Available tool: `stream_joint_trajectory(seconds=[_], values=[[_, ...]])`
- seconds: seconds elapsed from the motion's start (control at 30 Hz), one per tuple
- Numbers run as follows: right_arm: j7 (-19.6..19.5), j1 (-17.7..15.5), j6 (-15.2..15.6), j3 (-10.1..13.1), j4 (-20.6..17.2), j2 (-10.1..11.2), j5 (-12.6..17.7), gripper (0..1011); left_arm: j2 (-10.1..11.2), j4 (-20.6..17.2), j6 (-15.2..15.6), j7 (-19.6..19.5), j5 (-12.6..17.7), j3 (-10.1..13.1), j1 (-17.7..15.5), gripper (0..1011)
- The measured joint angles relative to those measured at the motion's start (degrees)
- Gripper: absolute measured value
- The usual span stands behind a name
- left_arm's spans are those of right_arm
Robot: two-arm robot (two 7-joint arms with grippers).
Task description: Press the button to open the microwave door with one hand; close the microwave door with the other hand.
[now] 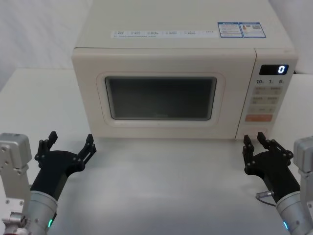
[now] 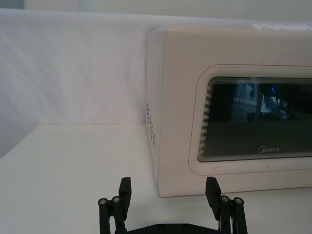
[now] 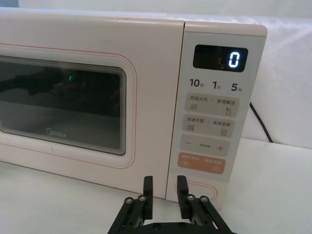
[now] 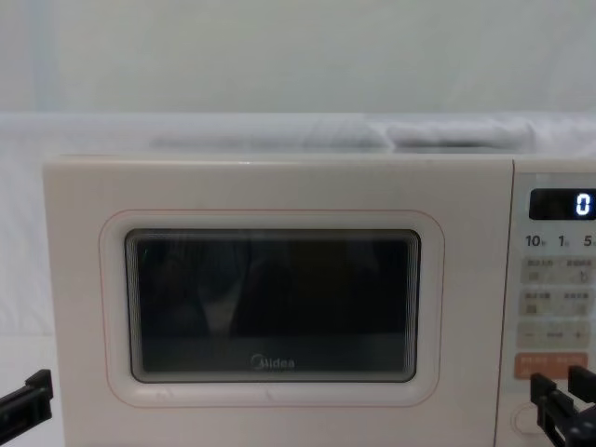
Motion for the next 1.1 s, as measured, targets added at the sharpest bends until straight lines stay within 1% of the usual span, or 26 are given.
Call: stream_joint_trajectory(seconds=[0.03, 0.1, 0.13, 0.17, 0.23, 0.27, 0.3, 0.37, 1.1], values=[[0.00, 0.00, 0.00, 0.00, 0.00, 0.00, 0.00, 314, 0.00, 0.00, 0.00, 0.00, 0.00, 0.00, 0.00, 1001], [0.00, 0.00, 0.00, 0.00, 0.00, 0.00, 0.00, 275, 0.00, 0.00, 0.00, 0.00, 0.00, 0.00, 0.00, 1001], [0.00, 0.00, 0.00, 0.00, 0.00, 0.00, 0.00, 218, 0.00, 0.00, 0.00, 0.00, 0.00, 0.00, 0.00, 1001], [0.00, 0.00, 0.00, 0.00, 0.00, 0.00, 0.00, 191, 0.00, 0.00, 0.00, 0.00, 0.00, 0.00, 0.00, 1001], [0.00, 0.00, 0.00, 0.00, 0.00, 0.00, 0.00, 155, 0.00, 0.00, 0.00, 0.00, 0.00, 0.00, 0.00, 1001], [0.00, 0.00, 0.00, 0.00, 0.00, 0.00, 0.00, 99, 0.00, 0.00, 0.00, 0.00, 0.00, 0.00, 0.00, 1001], [0.00, 0.00, 0.00, 0.00, 0.00, 0.00, 0.00, 86, 0.00, 0.00, 0.00, 0.00, 0.00, 0.00, 0.00, 1001], [0.00, 0.00, 0.00, 0.00, 0.00, 0.00, 0.00, 6, 0.00, 0.00, 0.00, 0.00, 0.00, 0.00, 0.00, 1001], [0.13, 0.01, 0.14, 0.04, -0.10, -0.04, -0.03, 0, 0.00, 0.00, 0.00, 0.00, 0.00, 0.00, 0.00, 1001]])
